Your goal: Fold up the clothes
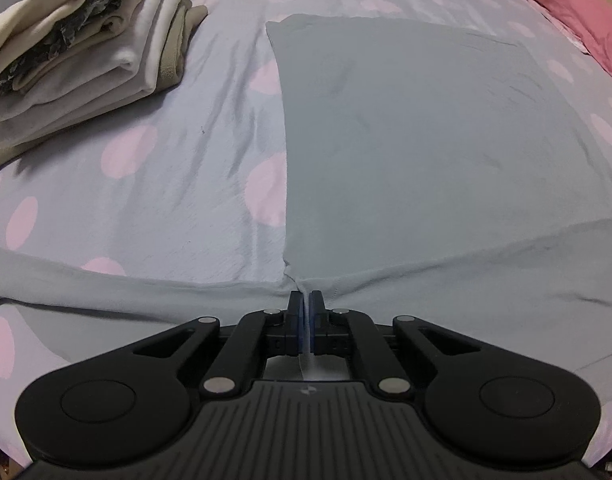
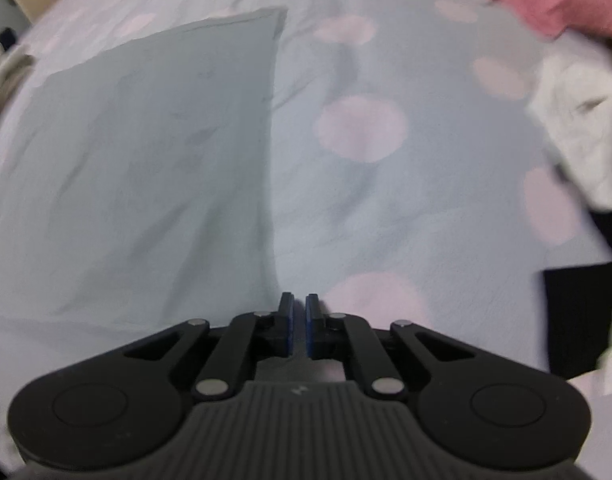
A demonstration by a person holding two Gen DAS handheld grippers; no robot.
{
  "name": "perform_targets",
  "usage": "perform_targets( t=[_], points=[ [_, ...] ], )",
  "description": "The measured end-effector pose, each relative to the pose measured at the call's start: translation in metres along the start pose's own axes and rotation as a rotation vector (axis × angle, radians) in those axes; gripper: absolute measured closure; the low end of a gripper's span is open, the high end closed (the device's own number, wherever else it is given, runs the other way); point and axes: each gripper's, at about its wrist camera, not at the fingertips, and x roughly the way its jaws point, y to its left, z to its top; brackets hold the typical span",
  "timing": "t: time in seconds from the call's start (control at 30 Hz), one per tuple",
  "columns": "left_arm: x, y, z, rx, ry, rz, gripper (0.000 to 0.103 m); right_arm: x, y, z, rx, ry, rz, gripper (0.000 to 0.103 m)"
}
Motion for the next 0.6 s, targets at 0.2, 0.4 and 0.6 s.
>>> perform_targets(
  t=[0.2, 0.4, 0.6],
  points=[
    [-0.009, 0.009, 0.005, -0.031, -0.044, -0.028, 0.099, -0.017, -0.011, -0.001, 0.062, -0.029, 0.058, 0.089],
    [-0.026, 0.045, 0.010, -0.172, -0.062, -0.044, 0.091, -0.035, 0.025, -0.015, -0.029, -0.024, 0.127, 0.065],
    [-0.039, 0.117, 0.025, -0.274, -0.025, -0.004, 0.091, -0.051, 0.063, -0.032, -0.161, -0.021, 0.181, 0.056]
  ],
)
